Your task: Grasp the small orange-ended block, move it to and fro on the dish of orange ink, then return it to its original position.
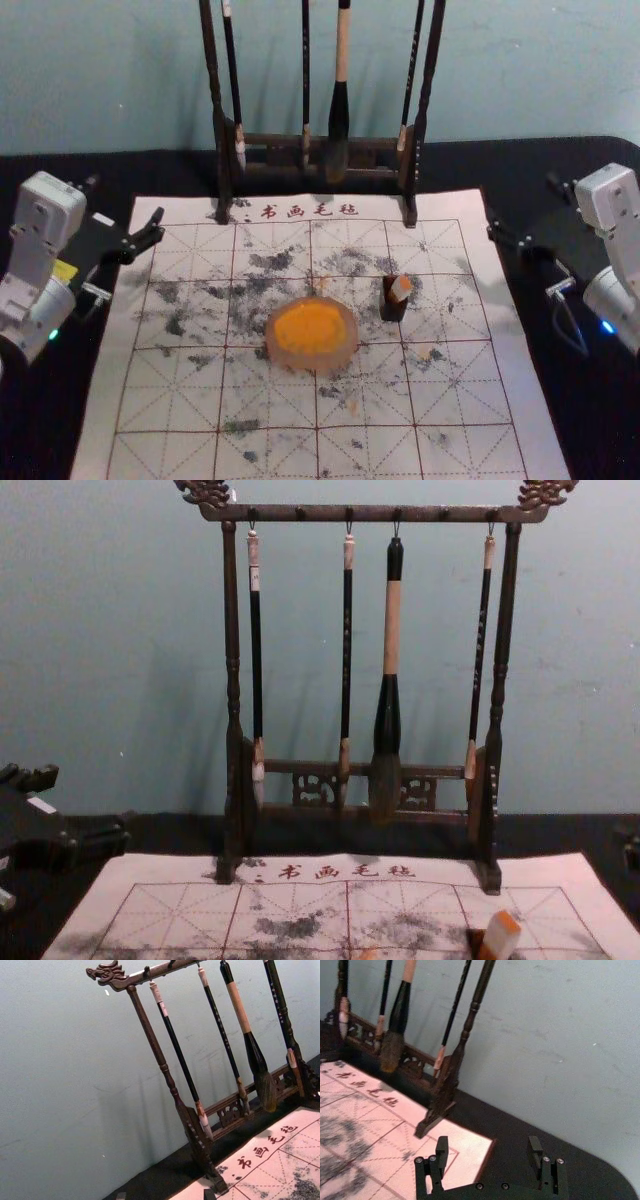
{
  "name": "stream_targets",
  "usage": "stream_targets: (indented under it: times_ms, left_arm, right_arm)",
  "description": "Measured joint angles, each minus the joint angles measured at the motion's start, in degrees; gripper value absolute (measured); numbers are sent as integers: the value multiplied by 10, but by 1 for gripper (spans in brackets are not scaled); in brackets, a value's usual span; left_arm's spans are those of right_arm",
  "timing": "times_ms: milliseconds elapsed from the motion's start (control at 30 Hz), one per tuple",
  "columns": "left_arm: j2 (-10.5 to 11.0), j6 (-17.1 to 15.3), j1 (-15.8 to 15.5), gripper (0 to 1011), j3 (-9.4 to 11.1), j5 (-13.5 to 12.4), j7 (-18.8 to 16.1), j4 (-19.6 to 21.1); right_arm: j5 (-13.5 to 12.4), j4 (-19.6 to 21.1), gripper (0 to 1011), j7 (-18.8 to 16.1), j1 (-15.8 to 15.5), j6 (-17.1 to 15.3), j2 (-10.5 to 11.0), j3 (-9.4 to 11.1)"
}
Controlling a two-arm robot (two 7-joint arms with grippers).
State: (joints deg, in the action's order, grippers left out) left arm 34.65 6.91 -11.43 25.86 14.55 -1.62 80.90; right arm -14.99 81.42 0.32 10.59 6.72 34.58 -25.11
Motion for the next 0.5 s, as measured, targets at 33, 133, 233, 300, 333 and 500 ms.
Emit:
stream_targets:
  times_ms: [33, 133, 233, 300, 333, 500]
  left_arm:
    - [0, 0, 0, 1001, 0, 0, 0, 0]
    - [0, 0, 0, 1001, 0, 0, 0, 0]
    - [0, 0, 0, 1001, 0, 0, 0, 0]
    - [0, 0, 0, 1001, 0, 0, 0, 0]
    - [0, 0, 0, 1001, 0, 0, 0, 0]
    - [0, 0, 0, 1001, 0, 0, 0, 0]
  right_arm:
    - [-4, 4, 1000, -6, -4, -3, 1, 2]
    - [-12, 14, 1000, -20, -15, -9, 4, 6]
    - [-22, 33, 1000, -39, -36, -22, 13, 9]
    - [-26, 42, 1000, -47, -45, -27, 17, 11]
    - [-28, 46, 1000, -50, -50, -30, 19, 11]
    - [-43, 78, 1000, -79, -85, -54, 35, 13]
